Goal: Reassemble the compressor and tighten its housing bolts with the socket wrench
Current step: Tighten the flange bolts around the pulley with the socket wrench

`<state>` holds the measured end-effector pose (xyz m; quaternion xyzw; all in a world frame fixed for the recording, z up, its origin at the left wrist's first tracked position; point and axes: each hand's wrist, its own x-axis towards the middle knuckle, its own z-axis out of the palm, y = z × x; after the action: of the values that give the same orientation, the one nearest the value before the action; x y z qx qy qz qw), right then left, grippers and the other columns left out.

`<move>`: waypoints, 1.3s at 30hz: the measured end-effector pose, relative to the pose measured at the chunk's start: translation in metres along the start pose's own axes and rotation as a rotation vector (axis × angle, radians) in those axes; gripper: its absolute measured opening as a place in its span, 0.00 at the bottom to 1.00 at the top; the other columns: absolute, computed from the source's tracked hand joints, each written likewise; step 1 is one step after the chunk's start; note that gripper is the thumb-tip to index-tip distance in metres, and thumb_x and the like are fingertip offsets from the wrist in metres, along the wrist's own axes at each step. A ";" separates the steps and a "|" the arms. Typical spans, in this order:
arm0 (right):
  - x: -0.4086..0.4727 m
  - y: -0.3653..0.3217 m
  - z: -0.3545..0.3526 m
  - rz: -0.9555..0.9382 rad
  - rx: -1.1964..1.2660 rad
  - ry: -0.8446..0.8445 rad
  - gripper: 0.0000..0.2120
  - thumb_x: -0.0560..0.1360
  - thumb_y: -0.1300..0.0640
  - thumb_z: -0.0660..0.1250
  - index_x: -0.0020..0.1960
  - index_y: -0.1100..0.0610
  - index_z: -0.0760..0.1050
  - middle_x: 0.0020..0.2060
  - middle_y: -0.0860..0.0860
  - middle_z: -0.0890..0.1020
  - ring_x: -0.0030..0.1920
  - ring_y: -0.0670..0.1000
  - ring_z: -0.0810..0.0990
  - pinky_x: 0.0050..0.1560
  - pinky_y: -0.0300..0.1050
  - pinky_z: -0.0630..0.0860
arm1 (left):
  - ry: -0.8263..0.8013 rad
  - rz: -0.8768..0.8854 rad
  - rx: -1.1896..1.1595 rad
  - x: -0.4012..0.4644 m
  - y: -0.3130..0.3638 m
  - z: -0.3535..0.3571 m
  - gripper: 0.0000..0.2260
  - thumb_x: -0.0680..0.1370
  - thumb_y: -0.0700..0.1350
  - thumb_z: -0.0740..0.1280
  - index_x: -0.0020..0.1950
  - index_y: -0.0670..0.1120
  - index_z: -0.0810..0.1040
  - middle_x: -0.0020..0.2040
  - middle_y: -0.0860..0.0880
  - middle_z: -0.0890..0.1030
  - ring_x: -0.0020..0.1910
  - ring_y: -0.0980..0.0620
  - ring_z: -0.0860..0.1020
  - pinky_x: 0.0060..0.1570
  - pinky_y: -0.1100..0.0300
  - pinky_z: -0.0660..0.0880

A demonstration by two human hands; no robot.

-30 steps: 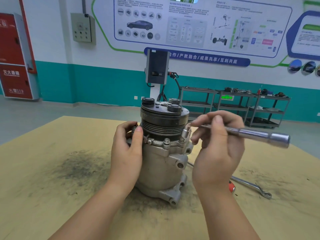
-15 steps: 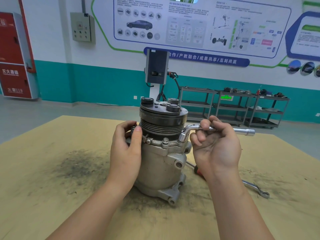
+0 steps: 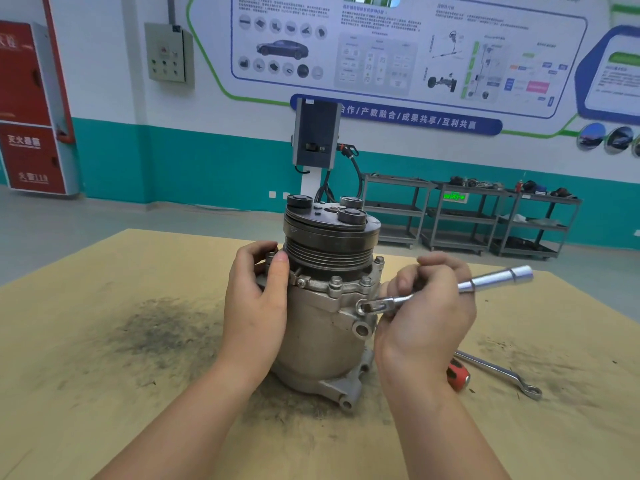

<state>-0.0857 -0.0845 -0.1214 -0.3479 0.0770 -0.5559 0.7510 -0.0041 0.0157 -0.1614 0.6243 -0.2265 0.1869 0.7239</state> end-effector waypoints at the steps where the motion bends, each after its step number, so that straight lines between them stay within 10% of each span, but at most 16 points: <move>1: 0.003 -0.001 0.000 0.007 -0.067 0.002 0.13 0.74 0.68 0.53 0.39 0.54 0.71 0.20 0.50 0.69 0.22 0.48 0.66 0.25 0.40 0.64 | -0.001 -0.003 0.001 0.000 0.000 0.000 0.05 0.82 0.48 0.62 0.52 0.59 0.72 0.54 0.59 0.78 0.53 0.67 0.75 0.47 0.79 0.67; 8: 0.028 -0.012 -0.005 0.011 -0.071 0.035 0.12 0.82 0.49 0.60 0.49 0.59 0.70 0.23 0.48 0.77 0.21 0.46 0.73 0.24 0.38 0.71 | -0.006 -0.018 0.007 0.000 0.001 -0.001 0.04 0.82 0.49 0.61 0.53 0.59 0.72 0.54 0.59 0.78 0.54 0.65 0.75 0.49 0.77 0.69; 23: 0.021 -0.012 -0.003 -0.127 -0.166 -0.171 0.06 0.78 0.56 0.67 0.49 0.57 0.71 0.30 0.48 0.80 0.22 0.47 0.75 0.26 0.39 0.74 | -0.009 -0.019 0.000 0.000 0.002 -0.001 0.04 0.82 0.48 0.62 0.53 0.58 0.72 0.55 0.56 0.78 0.56 0.61 0.76 0.52 0.69 0.70; 33: -0.010 0.005 -0.005 -0.578 -0.144 -0.295 0.11 0.81 0.52 0.54 0.43 0.51 0.71 0.35 0.55 0.79 0.25 0.54 0.73 0.28 0.45 0.71 | 0.002 -0.018 0.006 0.000 0.001 0.000 0.04 0.81 0.47 0.62 0.54 0.57 0.73 0.55 0.55 0.79 0.55 0.62 0.76 0.51 0.73 0.70; 39: -0.022 0.018 -0.005 -0.895 -0.597 -0.610 0.12 0.78 0.54 0.66 0.43 0.63 0.78 0.39 0.53 0.77 0.39 0.47 0.74 0.39 0.41 0.73 | -0.042 -0.035 -0.084 -0.002 0.003 -0.001 0.03 0.81 0.50 0.65 0.54 0.56 0.73 0.56 0.45 0.79 0.57 0.46 0.78 0.59 0.45 0.75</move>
<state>-0.0819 -0.0648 -0.1416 -0.6847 -0.1423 -0.6471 0.3037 -0.0073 0.0176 -0.1601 0.6009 -0.2381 0.1513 0.7479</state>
